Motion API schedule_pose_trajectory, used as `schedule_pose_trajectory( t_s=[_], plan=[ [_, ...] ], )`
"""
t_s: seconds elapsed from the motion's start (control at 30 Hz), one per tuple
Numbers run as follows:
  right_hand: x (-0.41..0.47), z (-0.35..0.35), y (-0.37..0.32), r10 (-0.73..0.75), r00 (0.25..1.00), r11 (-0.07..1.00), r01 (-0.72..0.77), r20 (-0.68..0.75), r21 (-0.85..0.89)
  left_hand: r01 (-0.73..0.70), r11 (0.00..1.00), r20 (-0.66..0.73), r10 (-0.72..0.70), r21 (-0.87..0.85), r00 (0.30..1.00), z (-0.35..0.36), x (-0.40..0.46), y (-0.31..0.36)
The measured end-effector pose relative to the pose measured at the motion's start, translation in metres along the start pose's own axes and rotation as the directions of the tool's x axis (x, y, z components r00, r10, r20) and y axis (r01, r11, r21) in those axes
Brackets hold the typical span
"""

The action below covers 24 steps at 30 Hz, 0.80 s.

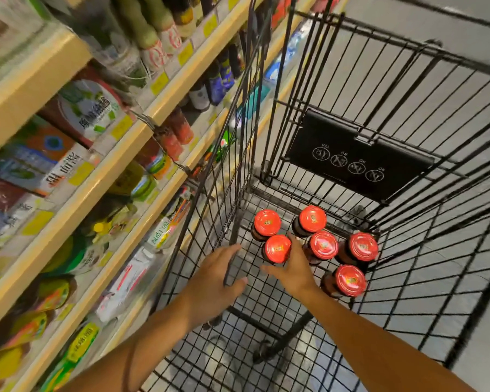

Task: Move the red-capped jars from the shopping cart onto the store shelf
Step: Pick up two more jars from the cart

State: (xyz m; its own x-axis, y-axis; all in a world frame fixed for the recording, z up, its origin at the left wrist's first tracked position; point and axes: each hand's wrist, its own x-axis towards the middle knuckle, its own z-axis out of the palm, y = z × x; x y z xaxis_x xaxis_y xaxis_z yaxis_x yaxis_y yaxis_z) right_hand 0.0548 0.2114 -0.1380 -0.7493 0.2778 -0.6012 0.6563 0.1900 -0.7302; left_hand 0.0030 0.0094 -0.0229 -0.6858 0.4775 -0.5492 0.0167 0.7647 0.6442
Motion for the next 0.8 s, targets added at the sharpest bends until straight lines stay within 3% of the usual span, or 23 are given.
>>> schedule_pose_trajectory(
  t_s=[0.33, 0.57, 0.8],
  plan=[
    [-0.014, 0.000, -0.003, -0.013, 0.985, 0.989, -0.013, -0.170, -0.150, 0.017, 0.999, 0.085, -0.020, 0.033, 0.996, 0.011, 0.015, -0.009],
    [-0.061, -0.026, -0.004, -0.014, 0.976, 0.992, -0.014, -0.216, -0.126, 0.094, 0.995, 0.102, -0.088, -0.047, 0.991, 0.020, 0.071, -0.007],
    [-0.077, -0.044, -0.010, 0.031, 0.983, 0.996, -0.045, -0.183, -0.077, 0.115, 0.993, 0.082, -0.118, 0.034, 0.990, 0.027, 0.131, -0.005]
  ],
)
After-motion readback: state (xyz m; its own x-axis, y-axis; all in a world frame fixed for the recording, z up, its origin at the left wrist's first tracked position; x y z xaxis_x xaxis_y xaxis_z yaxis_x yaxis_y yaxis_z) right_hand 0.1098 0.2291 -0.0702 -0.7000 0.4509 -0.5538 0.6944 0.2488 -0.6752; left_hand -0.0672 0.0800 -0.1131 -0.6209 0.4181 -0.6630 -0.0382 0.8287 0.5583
